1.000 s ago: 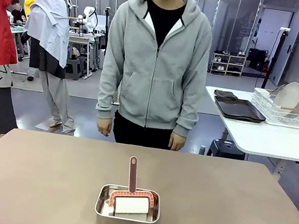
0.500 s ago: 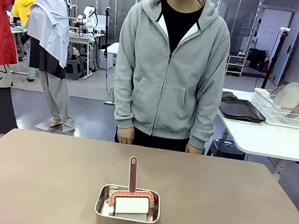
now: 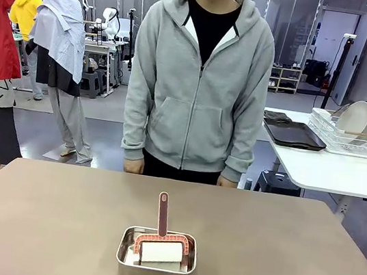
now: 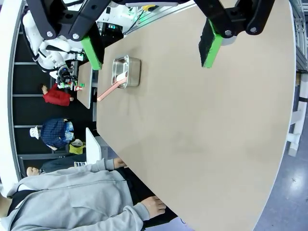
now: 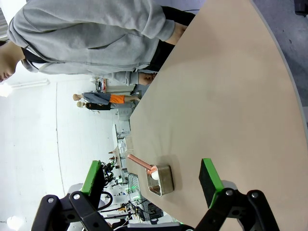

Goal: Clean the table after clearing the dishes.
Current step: Place the Lint Roller back on top of the Airtight Container.

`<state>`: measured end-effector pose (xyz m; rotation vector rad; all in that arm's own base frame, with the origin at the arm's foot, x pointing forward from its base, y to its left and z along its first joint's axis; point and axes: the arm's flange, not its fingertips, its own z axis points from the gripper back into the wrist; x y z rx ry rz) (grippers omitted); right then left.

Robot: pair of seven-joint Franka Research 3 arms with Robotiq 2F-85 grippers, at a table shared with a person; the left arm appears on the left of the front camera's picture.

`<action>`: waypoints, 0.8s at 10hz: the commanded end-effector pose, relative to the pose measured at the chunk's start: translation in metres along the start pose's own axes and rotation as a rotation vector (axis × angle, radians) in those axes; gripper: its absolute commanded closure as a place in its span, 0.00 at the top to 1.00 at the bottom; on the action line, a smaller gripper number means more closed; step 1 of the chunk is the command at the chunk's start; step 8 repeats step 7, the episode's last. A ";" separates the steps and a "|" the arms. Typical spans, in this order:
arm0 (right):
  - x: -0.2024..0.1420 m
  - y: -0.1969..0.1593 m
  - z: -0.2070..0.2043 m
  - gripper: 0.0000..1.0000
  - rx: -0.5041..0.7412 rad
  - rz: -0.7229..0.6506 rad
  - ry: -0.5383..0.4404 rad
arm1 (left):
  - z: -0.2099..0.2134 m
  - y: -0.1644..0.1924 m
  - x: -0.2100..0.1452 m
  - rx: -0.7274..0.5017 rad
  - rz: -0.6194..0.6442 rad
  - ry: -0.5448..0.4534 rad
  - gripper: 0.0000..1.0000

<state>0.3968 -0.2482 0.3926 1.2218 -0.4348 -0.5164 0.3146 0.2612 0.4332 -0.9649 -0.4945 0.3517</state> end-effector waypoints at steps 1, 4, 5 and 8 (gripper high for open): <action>-0.003 0.003 0.002 1.00 -0.002 -0.003 0.011 | 0.003 -0.004 -0.001 -0.012 0.013 -0.002 1.00; -0.003 0.003 0.002 1.00 -0.002 -0.003 0.011 | 0.003 -0.004 -0.001 -0.012 0.013 -0.002 1.00; -0.003 0.003 0.002 1.00 -0.002 -0.003 0.011 | 0.003 -0.004 -0.001 -0.012 0.013 -0.002 1.00; -0.003 0.003 0.002 1.00 -0.002 -0.003 0.011 | 0.003 -0.004 -0.001 -0.012 0.013 -0.002 1.00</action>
